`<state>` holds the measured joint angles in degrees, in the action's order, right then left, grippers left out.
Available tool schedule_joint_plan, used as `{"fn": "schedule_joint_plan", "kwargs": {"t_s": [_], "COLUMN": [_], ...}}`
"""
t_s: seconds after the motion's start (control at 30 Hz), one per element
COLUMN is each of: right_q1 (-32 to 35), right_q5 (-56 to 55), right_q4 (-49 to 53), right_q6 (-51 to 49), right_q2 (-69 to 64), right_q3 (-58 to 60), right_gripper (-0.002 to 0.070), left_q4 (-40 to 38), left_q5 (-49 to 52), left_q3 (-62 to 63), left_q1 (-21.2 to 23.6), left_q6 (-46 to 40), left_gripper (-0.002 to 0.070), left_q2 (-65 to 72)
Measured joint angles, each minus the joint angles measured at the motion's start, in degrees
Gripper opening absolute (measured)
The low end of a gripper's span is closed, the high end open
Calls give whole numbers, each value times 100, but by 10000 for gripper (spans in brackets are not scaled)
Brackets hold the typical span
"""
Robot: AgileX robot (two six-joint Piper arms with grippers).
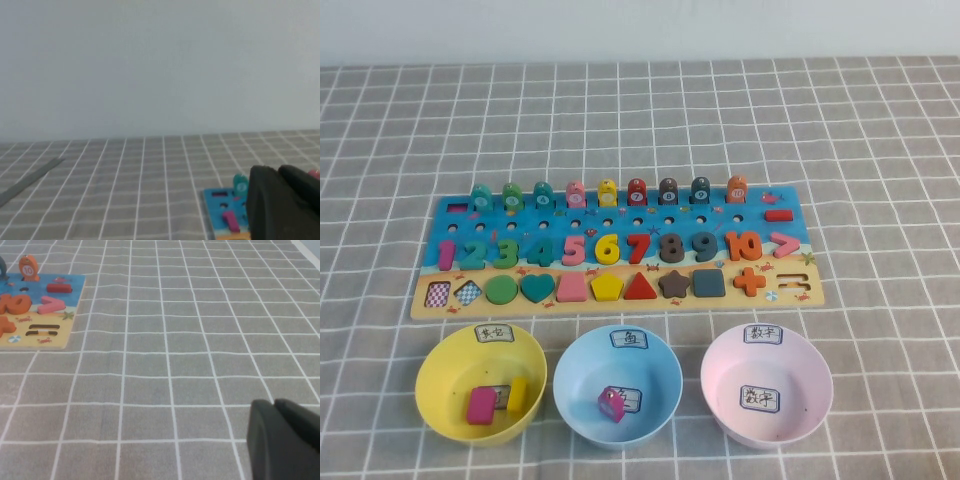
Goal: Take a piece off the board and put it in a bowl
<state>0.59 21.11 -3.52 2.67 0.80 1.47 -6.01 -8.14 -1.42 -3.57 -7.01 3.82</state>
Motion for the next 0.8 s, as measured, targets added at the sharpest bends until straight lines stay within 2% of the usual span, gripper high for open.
{"fn": "schedule_joint_plan", "kwargs": {"t_s": [0.13,0.37,0.8], "right_q1": [0,0,0], "right_q5": [0,0,0], "right_q4": [0,0,0], "right_q6": [0,0,0], "right_q2": [0,0,0], "right_q3": [0,0,0], "right_gripper": [-17,-17,-17], "left_q4": [0,292,403], "left_q5": [1151,2701,2916], "left_q3": [0,0,-3], "left_q1": [354,451,451], "left_q6": [-37,-69,-39], "left_gripper": [-3,-3,-3], "left_q2": [-409,-438,-438]}}
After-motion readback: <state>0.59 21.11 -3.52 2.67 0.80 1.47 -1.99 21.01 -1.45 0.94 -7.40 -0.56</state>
